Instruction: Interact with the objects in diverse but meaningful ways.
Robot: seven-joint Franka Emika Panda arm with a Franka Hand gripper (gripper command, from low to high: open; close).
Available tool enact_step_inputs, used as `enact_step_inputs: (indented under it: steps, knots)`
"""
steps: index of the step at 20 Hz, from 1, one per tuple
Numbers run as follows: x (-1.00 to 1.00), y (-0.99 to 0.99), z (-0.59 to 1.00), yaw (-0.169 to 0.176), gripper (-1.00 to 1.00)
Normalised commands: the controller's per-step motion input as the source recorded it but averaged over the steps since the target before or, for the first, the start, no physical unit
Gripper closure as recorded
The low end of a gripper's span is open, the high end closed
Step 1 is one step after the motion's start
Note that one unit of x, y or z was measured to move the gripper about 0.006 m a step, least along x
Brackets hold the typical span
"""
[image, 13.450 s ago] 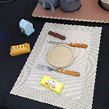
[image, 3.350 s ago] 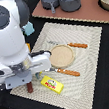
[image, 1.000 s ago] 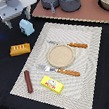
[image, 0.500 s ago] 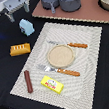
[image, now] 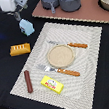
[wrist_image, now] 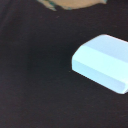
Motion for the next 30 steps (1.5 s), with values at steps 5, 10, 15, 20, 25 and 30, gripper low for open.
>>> enact_step_inputs:
  steps: [5,10,15,20,25,30]
  knots:
    - [-0.05,0.03,-0.14,0.147,-1.0]
    - [0.0,0.01,-0.13,0.036,-1.0]
    - [0.0,0.02,-0.24,0.027,-1.0]
    - [0.01,0.02,-0.24,0.03,-1.0]
    - [0.12,0.02,-0.15,0.025,-1.0]
    - [0.1,0.0,-0.19,0.051,-1.0]
